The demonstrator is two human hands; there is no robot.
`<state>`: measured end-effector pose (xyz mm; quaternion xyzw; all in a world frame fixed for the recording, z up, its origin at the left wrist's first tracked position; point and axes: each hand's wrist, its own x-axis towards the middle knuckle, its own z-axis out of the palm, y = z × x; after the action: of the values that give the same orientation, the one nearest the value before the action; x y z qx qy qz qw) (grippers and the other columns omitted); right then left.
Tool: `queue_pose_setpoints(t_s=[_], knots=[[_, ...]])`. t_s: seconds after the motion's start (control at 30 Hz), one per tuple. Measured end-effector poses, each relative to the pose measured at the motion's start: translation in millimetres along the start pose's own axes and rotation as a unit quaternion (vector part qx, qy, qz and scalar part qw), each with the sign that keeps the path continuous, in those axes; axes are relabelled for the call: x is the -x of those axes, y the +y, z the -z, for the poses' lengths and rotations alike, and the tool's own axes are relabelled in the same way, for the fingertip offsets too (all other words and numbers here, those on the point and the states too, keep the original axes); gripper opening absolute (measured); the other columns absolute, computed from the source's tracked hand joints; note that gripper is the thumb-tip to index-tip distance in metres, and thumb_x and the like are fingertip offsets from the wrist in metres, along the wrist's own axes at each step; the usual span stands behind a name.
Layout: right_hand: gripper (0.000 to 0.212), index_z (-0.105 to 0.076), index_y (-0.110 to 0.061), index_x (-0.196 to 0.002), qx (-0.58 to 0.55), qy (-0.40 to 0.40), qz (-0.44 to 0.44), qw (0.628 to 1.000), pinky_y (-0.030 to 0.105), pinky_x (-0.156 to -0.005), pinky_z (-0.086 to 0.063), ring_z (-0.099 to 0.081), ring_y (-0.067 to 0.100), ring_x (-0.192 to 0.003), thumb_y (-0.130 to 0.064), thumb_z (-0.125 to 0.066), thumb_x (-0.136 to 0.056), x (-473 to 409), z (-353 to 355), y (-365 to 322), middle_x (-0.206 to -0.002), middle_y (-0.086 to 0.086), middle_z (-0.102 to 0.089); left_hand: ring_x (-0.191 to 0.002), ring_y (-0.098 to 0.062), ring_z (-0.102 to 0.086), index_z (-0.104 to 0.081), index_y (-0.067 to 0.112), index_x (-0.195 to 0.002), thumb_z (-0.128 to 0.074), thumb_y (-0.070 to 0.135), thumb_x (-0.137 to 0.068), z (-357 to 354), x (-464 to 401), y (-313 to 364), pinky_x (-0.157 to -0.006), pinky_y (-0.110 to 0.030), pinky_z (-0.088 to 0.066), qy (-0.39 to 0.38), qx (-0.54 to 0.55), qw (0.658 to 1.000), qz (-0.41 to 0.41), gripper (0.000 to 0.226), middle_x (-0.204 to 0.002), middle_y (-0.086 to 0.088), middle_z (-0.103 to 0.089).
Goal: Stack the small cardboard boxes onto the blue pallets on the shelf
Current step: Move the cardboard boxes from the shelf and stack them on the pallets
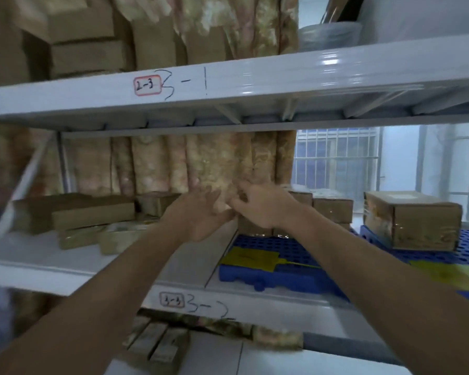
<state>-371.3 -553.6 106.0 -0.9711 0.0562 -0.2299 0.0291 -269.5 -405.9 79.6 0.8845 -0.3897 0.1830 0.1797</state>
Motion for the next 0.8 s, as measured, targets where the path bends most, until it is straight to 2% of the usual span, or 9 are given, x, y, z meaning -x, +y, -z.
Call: queue_pose_setpoints(t_s=[0.07,0.13,0.2,0.3,0.43,0.47,0.57,0.7,0.8], knots=[[0.055,-0.038,-0.011,-0.152,-0.006,-0.024,0.034,0.999,0.04,-0.113,-0.024,-0.034,0.033,-0.143,-0.044,-0.034,-0.108,1.2,-7.9,-32.6,-0.157,0.013,-0.037,-0.136,-0.023,-0.048,-0.03,0.024,-0.159,-0.044,0.075,-0.089,9.0,21.6,-30.2,-0.111,-0.039,-0.04,-0.028,-0.005,1.0,0.013,0.087,-0.154,0.001,-0.048],[0.057,-0.039,-0.014,-0.152,-0.034,-0.05,0.054,0.997,0.034,-0.106,-0.028,-0.035,0.031,-0.142,-0.049,-0.034,-0.106,-0.1,-18.7,-64.0,-0.156,0.009,-0.04,-0.13,-0.022,-0.053,-0.038,0.035,-0.151,-0.044,0.082,-0.085,19.2,41.8,-64.0,-0.106,-0.04,-0.046,-0.061,-0.017,0.997,0.035,0.081,-0.151,0.004,-0.051],[0.068,-0.04,-0.02,-0.152,-0.03,-0.078,0.075,0.994,0.037,-0.11,-0.028,-0.032,0.029,-0.145,-0.064,-0.032,-0.101,-6.6,-32.9,-97.6,-0.158,0.008,-0.038,-0.121,-0.023,-0.058,-0.051,0.035,-0.139,-0.047,0.084,-0.083,33.5,64.8,-100.5,-0.103,-0.04,-0.049,-0.077,-0.018,0.994,0.076,0.074,-0.141,0.003,-0.058],[0.086,-0.042,-0.028,-0.149,-0.024,-0.094,0.088,0.991,0.047,-0.118,-0.026,-0.032,0.029,-0.145,-0.085,-0.022,-0.088,-24.1,-59.0,-149.4,-0.156,0.005,-0.04,-0.128,-0.026,-0.054,-0.043,0.038,-0.151,-0.036,0.098,-0.071,52.6,102.5,-151.8,-0.106,-0.039,-0.047,-0.079,0.004,0.991,0.108,0.1,-0.151,0.002,-0.052],[0.071,-0.05,-0.029,-0.141,-0.065,-0.111,0.096,0.987,0.047,-0.108,-0.041,-0.047,0.027,-0.131,-0.078,-0.031,-0.093,-35.4,-89.6,-225.2,-0.144,0.002,-0.05,-0.133,-0.02,-0.051,-0.045,0.06,-0.136,-0.04,0.079,-0.09,83.8,152.0,-210.9,-0.102,-0.028,-0.042,-0.066,-0.023,0.991,0.111,0.051,-0.152,0.009,-0.049],[0.078,-0.053,-0.031,-0.136,-0.073,-0.113,0.093,0.987,0.045,-0.104,-0.045,-0.051,0.023,-0.126,-0.086,-0.027,-0.087,-40.3,-99.9,-241.4,-0.139,-0.002,-0.054,-0.137,-0.019,-0.047,-0.041,0.059,-0.139,-0.043,0.072,-0.095,90.0,163.4,-223.8,-0.103,-0.025,-0.038,-0.064,-0.026,0.991,0.113,0.046,-0.155,0.009,-0.045],[0.104,-0.052,-0.032,-0.138,-0.095,-0.122,0.097,0.983,0.044,-0.103,-0.046,-0.052,0.022,-0.126,-0.101,-0.015,-0.069,-59.7,-135.1,-278.1,-0.141,-0.004,-0.054,-0.15,-0.018,-0.033,-0.029,0.034,-0.159,-0.044,0.071,-0.095,100.6,188.8,-267.5,-0.116,-0.028,-0.029,-0.063,-0.05,0.987,0.141,0.076,-0.167,0.005,-0.029],[0.085,-0.039,-0.033,-0.152,-0.109,-0.13,0.098,0.981,0.031,-0.105,-0.036,-0.044,0.02,-0.134,-0.086,-0.03,-0.086,-64.0,-140.5,-325.6,-0.155,-0.007,-0.041,-0.152,-0.016,-0.028,-0.025,0.028,-0.162,-0.039,0.077,-0.093,105.9,202.0,-321.6,-0.122,-0.035,-0.027,-0.073,-0.064,0.981,0.169,0.086,-0.17,0.007,-0.019],[0.088,-0.034,-0.032,-0.155,-0.124,-0.131,0.095,0.979,0.034,-0.105,-0.041,-0.048,0.02,-0.132,-0.085,-0.032,-0.085,-82.9,-151.7,-342.0,-0.157,-0.005,-0.041,-0.149,-0.016,-0.036,-0.024,0.029,-0.162,-0.038,0.076,-0.094,104.9,205.6,-349.8,-0.121,-0.037,-0.03,-0.071,-0.053,0.983,0.16,0.084,-0.17,0.008,-0.017]])
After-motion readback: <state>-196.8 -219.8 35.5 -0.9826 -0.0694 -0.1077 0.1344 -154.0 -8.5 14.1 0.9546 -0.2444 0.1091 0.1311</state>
